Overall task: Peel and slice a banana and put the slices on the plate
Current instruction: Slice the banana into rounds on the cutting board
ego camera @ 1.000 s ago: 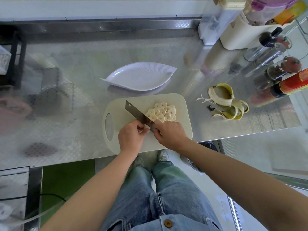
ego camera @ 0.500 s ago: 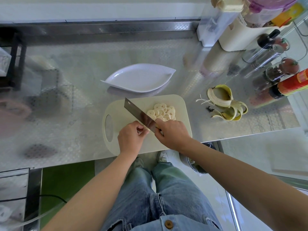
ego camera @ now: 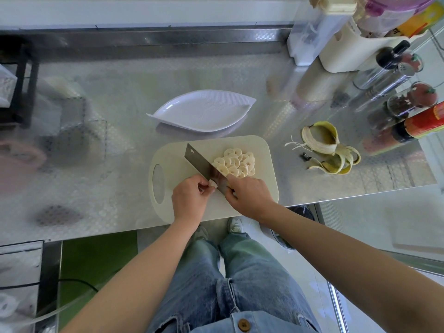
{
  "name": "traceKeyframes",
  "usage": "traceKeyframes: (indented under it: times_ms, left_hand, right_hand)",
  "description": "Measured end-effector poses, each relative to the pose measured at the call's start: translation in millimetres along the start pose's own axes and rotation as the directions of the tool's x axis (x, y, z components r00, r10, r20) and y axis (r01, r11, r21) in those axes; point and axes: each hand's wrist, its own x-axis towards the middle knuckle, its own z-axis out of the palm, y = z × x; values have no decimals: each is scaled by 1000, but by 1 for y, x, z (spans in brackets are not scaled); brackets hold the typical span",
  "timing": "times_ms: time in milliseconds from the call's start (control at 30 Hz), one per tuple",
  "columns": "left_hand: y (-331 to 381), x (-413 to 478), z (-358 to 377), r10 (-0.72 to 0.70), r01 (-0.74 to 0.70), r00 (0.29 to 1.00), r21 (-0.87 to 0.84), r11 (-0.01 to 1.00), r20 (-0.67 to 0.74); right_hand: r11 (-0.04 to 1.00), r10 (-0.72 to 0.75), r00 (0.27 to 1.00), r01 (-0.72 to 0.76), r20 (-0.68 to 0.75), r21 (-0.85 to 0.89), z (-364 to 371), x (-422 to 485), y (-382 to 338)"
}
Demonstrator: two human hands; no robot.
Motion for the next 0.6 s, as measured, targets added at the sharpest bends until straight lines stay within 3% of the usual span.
traceKeyframes:
  times_ms: [300,600]
  left_hand:
    - [0,0,0,18,-18,1000,-15,1000,-22]
    - [0,1,0,15,-15,1000,-14,1000,-20]
  right_hand:
    - [1000,-17,994,18,-112,6,-15,-1,1]
    - [999,-38,995,37,-97,-20,-13,0,-2]
